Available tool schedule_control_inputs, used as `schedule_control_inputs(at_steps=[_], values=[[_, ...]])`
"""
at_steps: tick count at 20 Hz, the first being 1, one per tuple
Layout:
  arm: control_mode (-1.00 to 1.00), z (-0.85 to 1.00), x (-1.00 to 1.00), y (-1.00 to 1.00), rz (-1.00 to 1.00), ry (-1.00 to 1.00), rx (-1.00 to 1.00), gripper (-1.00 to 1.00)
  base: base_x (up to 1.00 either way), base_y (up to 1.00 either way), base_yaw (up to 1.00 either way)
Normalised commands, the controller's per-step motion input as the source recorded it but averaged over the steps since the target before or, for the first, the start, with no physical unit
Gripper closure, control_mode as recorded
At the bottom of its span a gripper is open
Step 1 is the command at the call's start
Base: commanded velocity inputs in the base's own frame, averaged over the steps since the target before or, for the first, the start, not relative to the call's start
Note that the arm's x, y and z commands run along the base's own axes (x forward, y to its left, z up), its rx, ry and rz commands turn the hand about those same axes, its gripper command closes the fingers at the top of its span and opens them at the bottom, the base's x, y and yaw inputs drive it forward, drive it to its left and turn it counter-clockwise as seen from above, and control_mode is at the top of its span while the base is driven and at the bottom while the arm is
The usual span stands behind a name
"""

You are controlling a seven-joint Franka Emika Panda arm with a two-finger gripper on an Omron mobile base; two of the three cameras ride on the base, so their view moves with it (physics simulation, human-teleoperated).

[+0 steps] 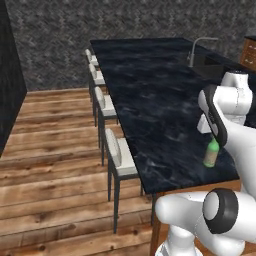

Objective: Move the drinks to the dining counter.

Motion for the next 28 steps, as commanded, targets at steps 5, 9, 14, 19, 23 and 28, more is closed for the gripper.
schedule_control_inputs(at_steps=[5,9,14,19,23,28], values=[[1.0,0.0,0.0,0.0,0.0,0.0,0.0,1.0,0.41,0.34,0.06],[1.0,0.0,0.0,0.0,0.0,0.0,0.0,1.0,0.44,0.32,0.05],[-1.0,-0.15,0.49,0.31,0.03,0.0,0.0,1.0,0.1,0.06,0.01],[-1.0,-0.11,0.67,0.43,0.02,0.0,0.0,1.0,0.0,0.0,0.0],[-1.0,-0.07,0.64,0.4,0.01,0.0,0.0,1.0,0.0,0.0,0.0],[-1.0,-0.15,0.55,0.32,0.01,0.0,0.0,1.0,0.0,0.0,0.0]])
